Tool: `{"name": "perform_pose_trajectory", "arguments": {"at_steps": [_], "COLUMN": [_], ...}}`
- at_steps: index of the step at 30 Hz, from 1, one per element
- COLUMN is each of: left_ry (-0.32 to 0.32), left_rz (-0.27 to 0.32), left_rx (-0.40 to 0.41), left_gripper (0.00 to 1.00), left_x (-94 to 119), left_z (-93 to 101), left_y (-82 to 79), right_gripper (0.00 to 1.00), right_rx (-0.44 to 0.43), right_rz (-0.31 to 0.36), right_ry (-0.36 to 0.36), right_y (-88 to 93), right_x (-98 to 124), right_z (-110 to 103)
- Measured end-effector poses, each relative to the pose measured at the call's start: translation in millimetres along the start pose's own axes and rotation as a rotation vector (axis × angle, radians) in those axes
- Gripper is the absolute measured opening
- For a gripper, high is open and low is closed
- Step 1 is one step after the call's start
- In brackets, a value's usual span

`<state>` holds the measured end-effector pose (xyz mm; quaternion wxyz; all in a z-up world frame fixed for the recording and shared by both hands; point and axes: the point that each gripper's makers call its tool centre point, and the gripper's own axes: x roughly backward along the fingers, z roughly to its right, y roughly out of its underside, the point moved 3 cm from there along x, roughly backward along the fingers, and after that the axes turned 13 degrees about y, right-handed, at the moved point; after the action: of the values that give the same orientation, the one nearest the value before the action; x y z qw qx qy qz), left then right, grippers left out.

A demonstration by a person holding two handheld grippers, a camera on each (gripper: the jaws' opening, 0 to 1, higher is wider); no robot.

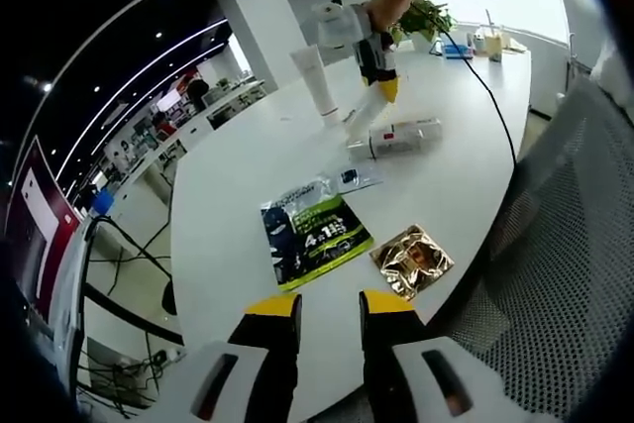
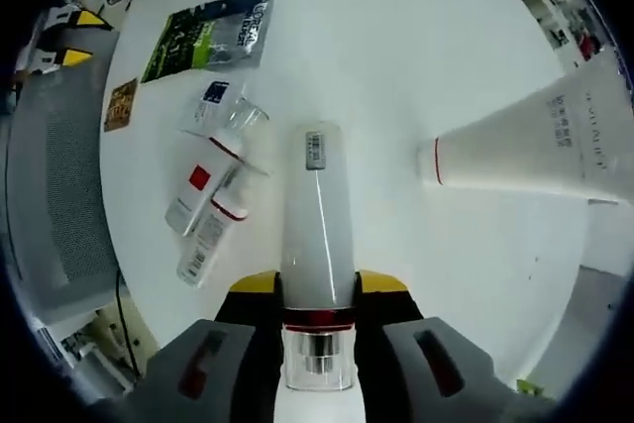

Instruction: Arrange the skincare products in the storage area until every visible bottle or jar stands upright without overlapping.

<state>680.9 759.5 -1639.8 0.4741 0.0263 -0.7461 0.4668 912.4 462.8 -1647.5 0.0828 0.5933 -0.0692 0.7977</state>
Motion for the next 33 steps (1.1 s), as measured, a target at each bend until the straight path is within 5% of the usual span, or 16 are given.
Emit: {"name": "perform_pose_trajectory", "arguments": {"at_steps": [16, 33], "left_ry": [-0.011, 0.003], "left_rz": [0.010, 0.011], "left_rx": [-0.005, -0.013], "left_gripper": [0.24, 0.24], "left_x": [1.3, 0.4], "left_z": [-1.9, 0.8], "left_y": [-1.0, -1.7], "right_gripper": [0.23, 0.23], "right_rx": [0.104, 0.243], "right_rz": [-0.143, -0.352], "right_ry": [-0.034, -0.033], "right_y": [21.1, 82.7], "right_x": [19.4, 31.4], "right_z": [10.1, 8.1]}}
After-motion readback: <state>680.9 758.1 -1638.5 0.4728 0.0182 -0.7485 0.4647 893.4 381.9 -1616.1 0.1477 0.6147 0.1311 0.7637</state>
